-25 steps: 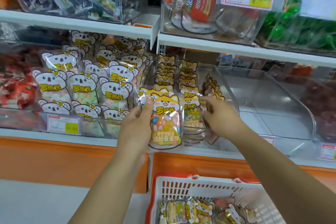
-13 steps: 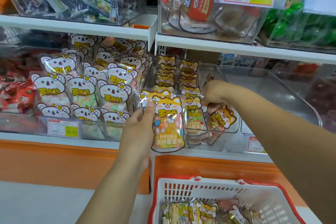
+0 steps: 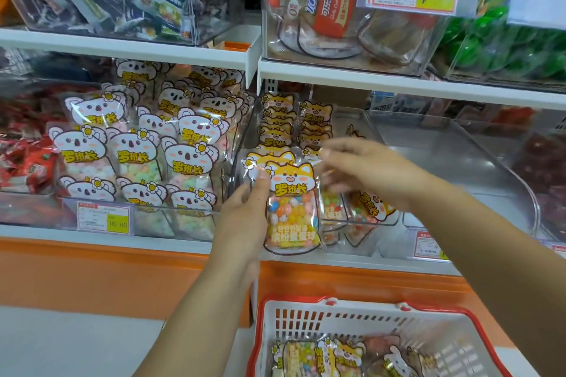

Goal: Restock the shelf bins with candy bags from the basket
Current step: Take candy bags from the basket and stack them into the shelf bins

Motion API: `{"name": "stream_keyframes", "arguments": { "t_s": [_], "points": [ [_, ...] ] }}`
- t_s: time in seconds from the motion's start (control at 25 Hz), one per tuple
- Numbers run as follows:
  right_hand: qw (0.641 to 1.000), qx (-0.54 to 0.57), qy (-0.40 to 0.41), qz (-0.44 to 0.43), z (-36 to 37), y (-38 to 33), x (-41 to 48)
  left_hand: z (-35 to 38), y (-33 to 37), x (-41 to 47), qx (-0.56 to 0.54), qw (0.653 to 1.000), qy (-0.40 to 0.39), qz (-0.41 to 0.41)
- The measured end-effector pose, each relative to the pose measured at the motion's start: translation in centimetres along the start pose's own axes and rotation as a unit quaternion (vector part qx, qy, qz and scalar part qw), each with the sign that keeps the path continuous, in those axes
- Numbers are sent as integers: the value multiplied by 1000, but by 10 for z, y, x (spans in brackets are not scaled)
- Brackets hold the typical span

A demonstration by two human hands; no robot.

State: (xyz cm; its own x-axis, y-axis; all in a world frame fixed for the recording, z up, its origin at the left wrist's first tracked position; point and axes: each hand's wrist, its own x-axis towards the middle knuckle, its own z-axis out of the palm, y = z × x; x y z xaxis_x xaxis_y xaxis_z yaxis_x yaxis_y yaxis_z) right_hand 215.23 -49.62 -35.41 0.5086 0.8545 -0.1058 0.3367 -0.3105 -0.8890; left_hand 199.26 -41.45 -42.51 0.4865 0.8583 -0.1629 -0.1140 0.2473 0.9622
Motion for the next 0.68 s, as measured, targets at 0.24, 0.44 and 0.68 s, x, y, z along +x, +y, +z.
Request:
{"name": "stream_keyframes", "arguments": {
  "t_s": [0.24, 0.44, 0.68],
  "points": [
    [984, 158, -37, 70, 35, 25, -23, 13, -6, 1, 5, 998, -54, -44],
    [974, 211, 17, 77, 21, 28, -27, 16, -3, -2, 83, 992, -91, 21],
    [936, 129, 326, 26, -29, 21, 22, 36, 24, 40, 495, 800, -114, 321]
  ]
}}
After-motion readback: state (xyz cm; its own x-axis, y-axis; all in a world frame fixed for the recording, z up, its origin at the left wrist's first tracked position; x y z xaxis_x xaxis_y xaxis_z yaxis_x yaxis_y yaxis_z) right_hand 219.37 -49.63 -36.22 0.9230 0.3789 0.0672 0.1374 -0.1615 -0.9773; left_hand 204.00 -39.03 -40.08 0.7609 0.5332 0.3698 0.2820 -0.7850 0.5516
